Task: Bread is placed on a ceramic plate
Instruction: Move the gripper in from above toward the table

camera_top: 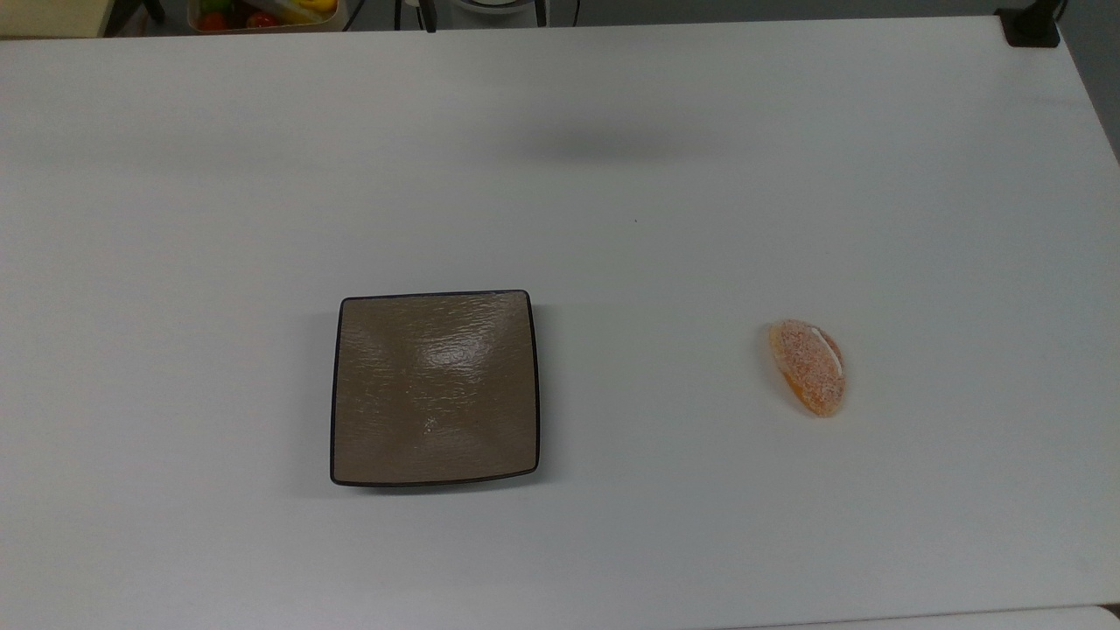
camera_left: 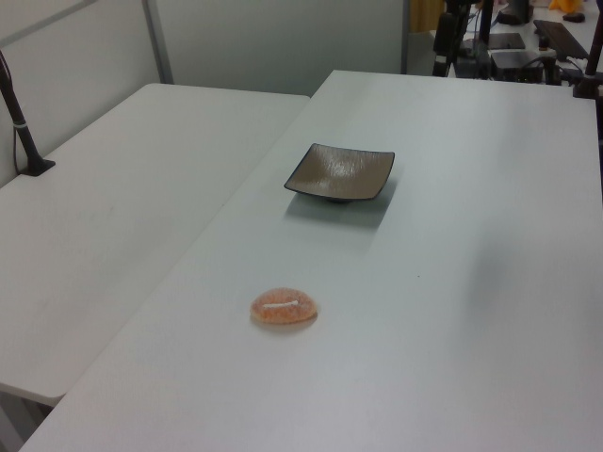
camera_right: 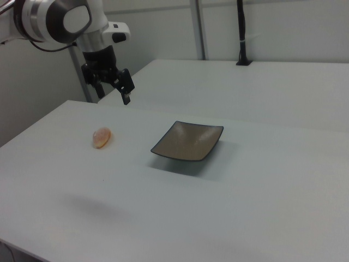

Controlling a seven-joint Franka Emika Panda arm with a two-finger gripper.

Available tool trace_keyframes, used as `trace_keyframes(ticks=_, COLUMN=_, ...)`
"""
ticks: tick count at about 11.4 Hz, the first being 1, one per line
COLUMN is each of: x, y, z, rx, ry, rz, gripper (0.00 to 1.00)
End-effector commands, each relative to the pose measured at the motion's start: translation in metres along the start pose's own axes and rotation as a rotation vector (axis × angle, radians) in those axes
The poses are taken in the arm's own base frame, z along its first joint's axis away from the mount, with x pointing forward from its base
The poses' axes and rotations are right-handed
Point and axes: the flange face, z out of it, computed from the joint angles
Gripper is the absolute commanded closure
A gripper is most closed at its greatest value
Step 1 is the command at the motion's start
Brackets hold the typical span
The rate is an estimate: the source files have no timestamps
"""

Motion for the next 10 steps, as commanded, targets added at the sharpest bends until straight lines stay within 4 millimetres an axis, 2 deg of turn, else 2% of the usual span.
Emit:
trace_keyframes(ticks=1, x=0.001, y=-0.002, z=0.003, rx=0.008, ry=0.014, rz=-0.014, gripper=0.0)
trace_keyframes(ticks=7, x=0.001, y=-0.007, z=0.006, rx=0.009, ry=0.004, rz=-0.032, gripper=0.0)
trace_keyframes(ticks=10, x=0.007, y=-0.029, z=0.028, rx=0.012, ry=-0.029, rz=-0.071, gripper=0.0)
